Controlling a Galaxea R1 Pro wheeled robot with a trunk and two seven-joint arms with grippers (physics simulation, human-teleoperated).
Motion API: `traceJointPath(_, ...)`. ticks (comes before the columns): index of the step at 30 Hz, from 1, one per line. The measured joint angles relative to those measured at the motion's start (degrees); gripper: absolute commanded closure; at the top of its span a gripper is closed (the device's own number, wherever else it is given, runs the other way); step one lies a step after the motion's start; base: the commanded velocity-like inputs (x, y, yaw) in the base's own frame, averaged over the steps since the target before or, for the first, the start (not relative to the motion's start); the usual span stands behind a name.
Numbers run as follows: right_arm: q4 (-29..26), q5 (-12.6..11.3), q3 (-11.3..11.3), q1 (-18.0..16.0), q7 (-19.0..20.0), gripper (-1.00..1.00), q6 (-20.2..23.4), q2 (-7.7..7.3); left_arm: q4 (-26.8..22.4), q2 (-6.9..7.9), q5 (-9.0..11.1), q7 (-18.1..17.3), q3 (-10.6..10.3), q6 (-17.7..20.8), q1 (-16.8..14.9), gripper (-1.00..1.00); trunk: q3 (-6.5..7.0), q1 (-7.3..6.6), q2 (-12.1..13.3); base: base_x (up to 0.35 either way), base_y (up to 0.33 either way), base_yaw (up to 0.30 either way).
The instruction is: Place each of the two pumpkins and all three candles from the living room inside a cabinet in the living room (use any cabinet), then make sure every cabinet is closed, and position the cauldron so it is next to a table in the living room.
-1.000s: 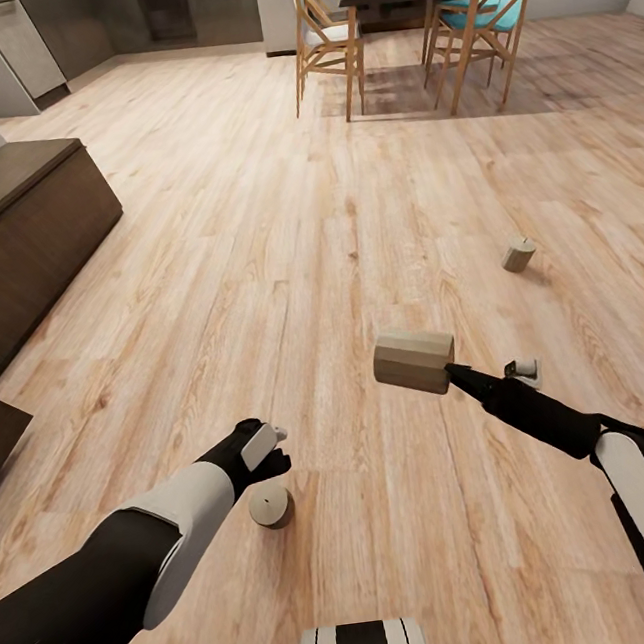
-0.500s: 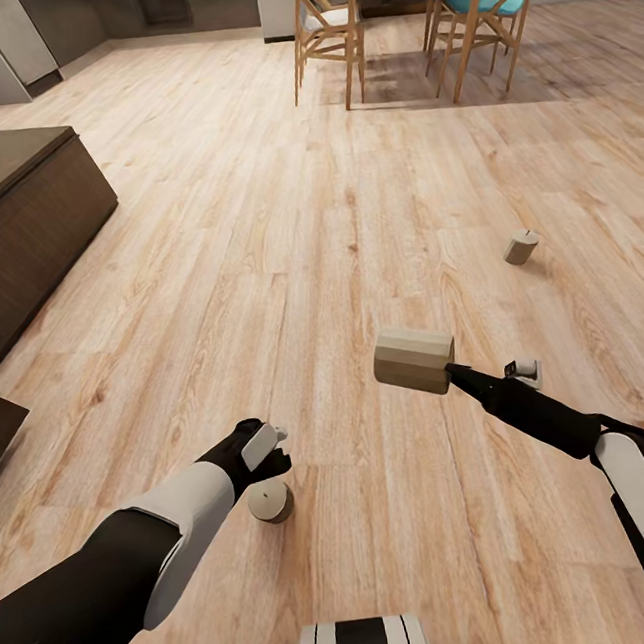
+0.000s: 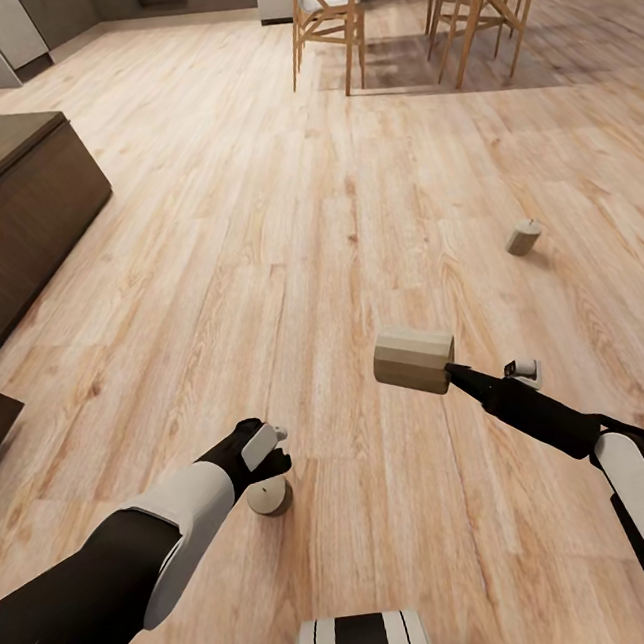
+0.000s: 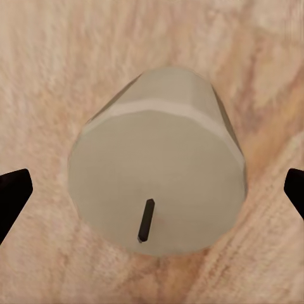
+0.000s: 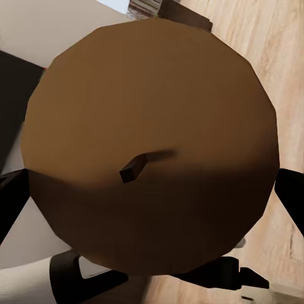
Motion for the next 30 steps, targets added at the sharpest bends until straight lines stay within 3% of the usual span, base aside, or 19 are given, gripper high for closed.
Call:
traceJointPath(9, -0.04, 0.14, 0.0, 0.0, -0.01, 1.0, -0.04, -0.01, 0.0, 0.08, 0.0, 0.0, 0.02, -0.06, 0.0, -1.0, -1.33, 0.16, -0.08, 0.0, 0.0, 0.0)
traceJointPath(24, -0.04, 0.05, 0.0, 0.0, 0.0, 1.0, -0.08, 0.0, 0.0, 0.05, 0.0, 0.0, 0.01, -0.06, 0.0, -1.0, -1.34, 0.15, -0.08, 0.0, 0.0, 0.0)
traceJointPath(30, -0.04, 0.06, 0.0, 0.0, 0.01, 1.0, -0.08, -0.07, 0.0, 0.07, -0.01, 0.0, 0.01, -0.01, 0.01, -1.0, -2.0, 0.23, -0.12, 0.0, 0.0, 0.0)
